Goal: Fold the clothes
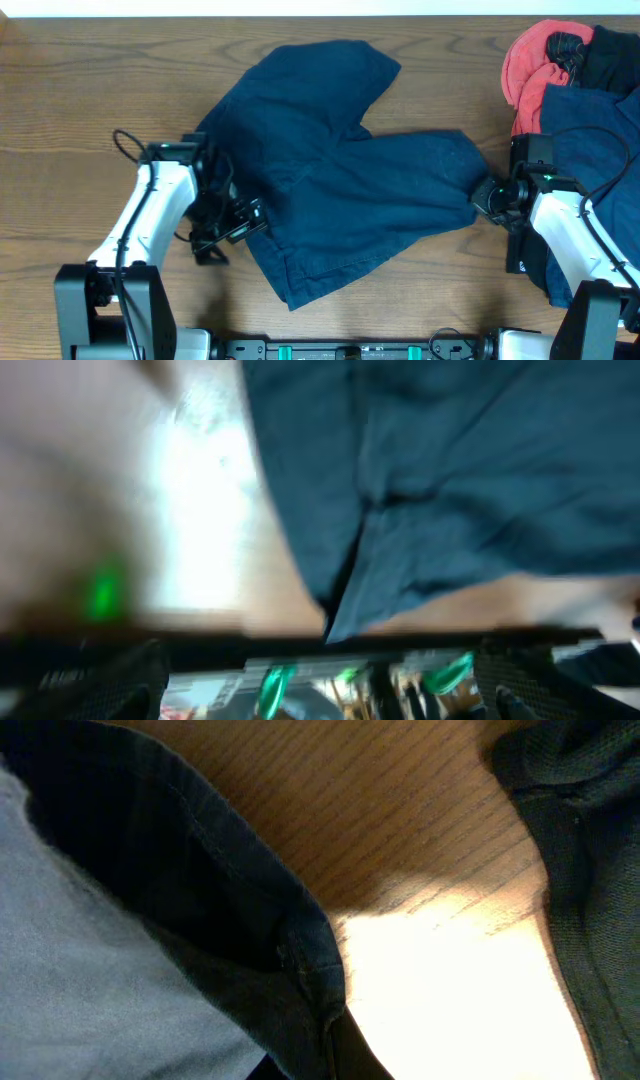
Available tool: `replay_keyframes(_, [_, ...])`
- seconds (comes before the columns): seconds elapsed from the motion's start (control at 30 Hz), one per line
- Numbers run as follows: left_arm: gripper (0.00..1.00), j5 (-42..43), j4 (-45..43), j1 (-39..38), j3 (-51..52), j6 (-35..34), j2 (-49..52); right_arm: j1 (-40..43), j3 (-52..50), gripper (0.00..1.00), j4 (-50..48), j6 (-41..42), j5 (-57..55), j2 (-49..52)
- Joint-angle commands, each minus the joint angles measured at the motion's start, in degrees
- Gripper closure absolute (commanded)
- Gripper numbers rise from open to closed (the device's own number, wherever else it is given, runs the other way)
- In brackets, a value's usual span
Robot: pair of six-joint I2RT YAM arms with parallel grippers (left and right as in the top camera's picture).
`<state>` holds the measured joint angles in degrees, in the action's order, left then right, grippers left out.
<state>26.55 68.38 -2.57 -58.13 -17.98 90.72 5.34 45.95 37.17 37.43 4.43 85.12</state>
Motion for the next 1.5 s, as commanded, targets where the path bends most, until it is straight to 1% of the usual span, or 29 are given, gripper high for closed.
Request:
replay_keyframes(0.0, [0.01, -2.62, -4.61, -0.42, 2.03, -5.42, -0.13, 0.26, -0.33, 0.99, 0.44, -1.36, -1.57, -0.04])
replay_keyframes(0.03, [0.04, -3.08, -7.43, -0.39, 3.28, -6.40, -0.13, 0.26, -0.33, 0.99, 0.57, -1.36, -1.57, -0.04])
replay_keyframes(0.1, [0.18, -3.23, -12.37, -0.42, 6.01, -7.87, -0.11, 0.26, -0.33, 0.99, 0.83, -1.53, -1.57, -0.04])
replay_keyframes(0.17, [0.23, -3.21, -17.25, -0.42, 9.22, -9.42, -0.11, 0.26, -0.31, 0.99, 1.29, -1.55, -1.60, -0.04])
replay_keyframes(0.2, [0.29, -3.23, -19.28, -0.42, 10.56, -9.64, -0.11, 0.26, -0.33, 0.99, 1.51, -1.55, -1.60, -0.04])
replay_keyframes(0.27, [0.37, -3.23, -22.75, -0.42, 12.63, -9.99, -0.11, 0.26, -0.31, 0.99, 1.73, -1.57, -1.60, -0.04])
replay_keyframes(0.37, [0.57, -3.32, -28.37, -0.42, 14.75, -9.97, -0.11, 0.26, -0.31, 0.99, 1.88, -1.57, -1.57, -0.04])
replay_keyframes(0.4, [0.62, -3.98, -30.42, -0.42, 15.52, -10.03, -0.11, 0.26, -0.31, 0.99, 1.92, -1.57, -1.55, -0.07])
replay_keyframes(0.5, [0.69, -5.27, -35.67, -0.42, 16.50, -10.43, 0.13, 0.26, -0.31, 0.99, 2.47, -1.57, -1.36, -0.07])
replay_keyframes(0.6, [0.71, -5.77, -40.94, -0.39, 16.52, -10.40, 0.98, 0.26, -0.31, 0.99, 3.19, -1.57, -1.16, -0.07])
replay_keyframes(0.7, [0.73, -8.13, -46.71, -0.35, 16.50, -10.40, 2.43, 0.26, -0.31, 0.99, 4.11, -1.57, -1.16, -0.07])
replay_keyframes(0.8, [0.78, -12.04, -53.94, -0.26, 16.50, -10.16, 4.79, 0.26, -0.31, 0.99, 5.14, -1.77, -1.05, -0.07])
replay_keyframes(0.87, [0.78, -13.97, -59.91, 0.07, 16.48, -9.09, 6.51, 0.26, -0.31, 0.99, 5.81, -1.75, -0.70, -0.07])
replay_keyframes(0.93, [0.78, -13.97, -64.65, 1.05, 15.85, -9.11, 7.96, 0.26, -0.31, 0.99, 5.97, -1.79, 0.15, -0.07])
replay_keyframes(1.0, [0.78, -13.97, -66.86, 2.80, 13.84, -9.09, 8.55, 0.26, -0.31, 0.99, 5.92, -1.75, 0.52, -0.07])
replay_keyframes(1.1, [0.79, -13.22, -66.86, 4.94, 10.91, -8.79, 8.50, 0.26, -0.31, 0.99, 5.51, -1.73, 0.52, -0.07])
replay_keyframes(1.17, [0.79, -10.29, -65.35, 6.69, 8.46, -8.46, 8.52, 0.26, -0.31, 0.99, 4.94, -1.73, 0.52, -0.07])
replay_keyframes(1.23, [0.78, -5.29, -61.94, 7.93, 6.38, -8.44, 8.50, 0.26, -0.31, 0.99, 4.28, -1.75, 0.52, -0.07])
replay_keyframes(1.27, [0.71, -2.01, -58.97, 8.37, 5.35, -8.31, 8.50, 0.26, -0.31, 0.99, 3.96, -1.75, 0.50, -0.07])
replay_keyframes(1.3, [0.49, 0.66, -55.93, 8.57, 4.63, -7.74, 8.44, 0.26, -0.31, 0.99, 3.63, -1.75, 0.50, -0.07])
replay_keyframes(1.33, [0.38, 3.52, -51.56, 8.68, 4.02, -7.30, 8.22, 0.26, -0.31, 0.99, 3.41, -1.75, 0.50, -0.07])
replay_keyframes(1.4, [0.31, 6.21, -42.62, 8.72, 3.78, -6.19, 7.28, 0.26, -0.31, 0.98, 3.13, -1.88, 0.48, -0.07])
replay_keyframes(1.47, [0.29, 6.49, -32.44, 8.70, 3.78, -5.97, 5.90, 0.26, -0.31, 0.98, 2.89, -2.43, 0.46, -0.07])
